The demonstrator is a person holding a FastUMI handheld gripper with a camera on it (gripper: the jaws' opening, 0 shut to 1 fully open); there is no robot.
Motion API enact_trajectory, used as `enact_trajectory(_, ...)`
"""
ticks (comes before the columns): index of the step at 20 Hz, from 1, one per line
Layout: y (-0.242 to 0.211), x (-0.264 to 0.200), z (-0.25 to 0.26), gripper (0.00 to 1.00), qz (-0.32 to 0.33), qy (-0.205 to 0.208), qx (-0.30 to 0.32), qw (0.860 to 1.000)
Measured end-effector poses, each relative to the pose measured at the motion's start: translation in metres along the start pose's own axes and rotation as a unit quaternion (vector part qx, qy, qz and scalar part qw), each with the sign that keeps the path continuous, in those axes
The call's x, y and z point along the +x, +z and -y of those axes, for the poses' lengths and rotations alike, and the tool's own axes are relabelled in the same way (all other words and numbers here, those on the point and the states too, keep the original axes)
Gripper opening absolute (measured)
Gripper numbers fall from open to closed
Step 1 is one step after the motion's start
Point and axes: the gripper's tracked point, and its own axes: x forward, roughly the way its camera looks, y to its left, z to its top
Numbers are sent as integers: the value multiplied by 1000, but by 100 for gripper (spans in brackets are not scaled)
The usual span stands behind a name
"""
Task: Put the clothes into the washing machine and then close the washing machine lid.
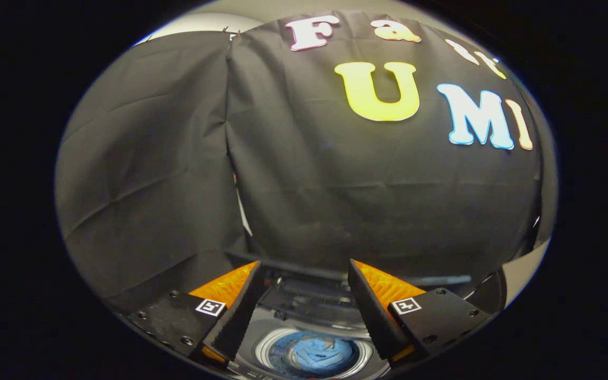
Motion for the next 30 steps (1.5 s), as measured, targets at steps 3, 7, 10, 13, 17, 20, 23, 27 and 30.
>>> enact_trajectory(3, 0, 36, 21, 98, -42, -30, 36, 998)
enact_trajectory(7, -22, 76, 44, 99, -103, -52, 71, 991)
enact_trajectory(10, -23, 88, 52, 98, -110, -68, 58, 990)
enact_trajectory(13, -25, 86, 50, 98, -119, -79, 44, 989)
enact_trajectory(17, -35, 85, 49, 98, -128, -75, 42, 988)
enact_trajectory(20, -34, 72, 46, 98, -119, -73, 39, 989)
enact_trajectory(23, -38, 55, 39, 98, -110, -73, 37, 991)
enact_trajectory(27, -45, 41, 33, 99, -102, -76, 39, 991)
enact_trajectory(30, -57, 27, 28, 99, -99, -78, 40, 991)
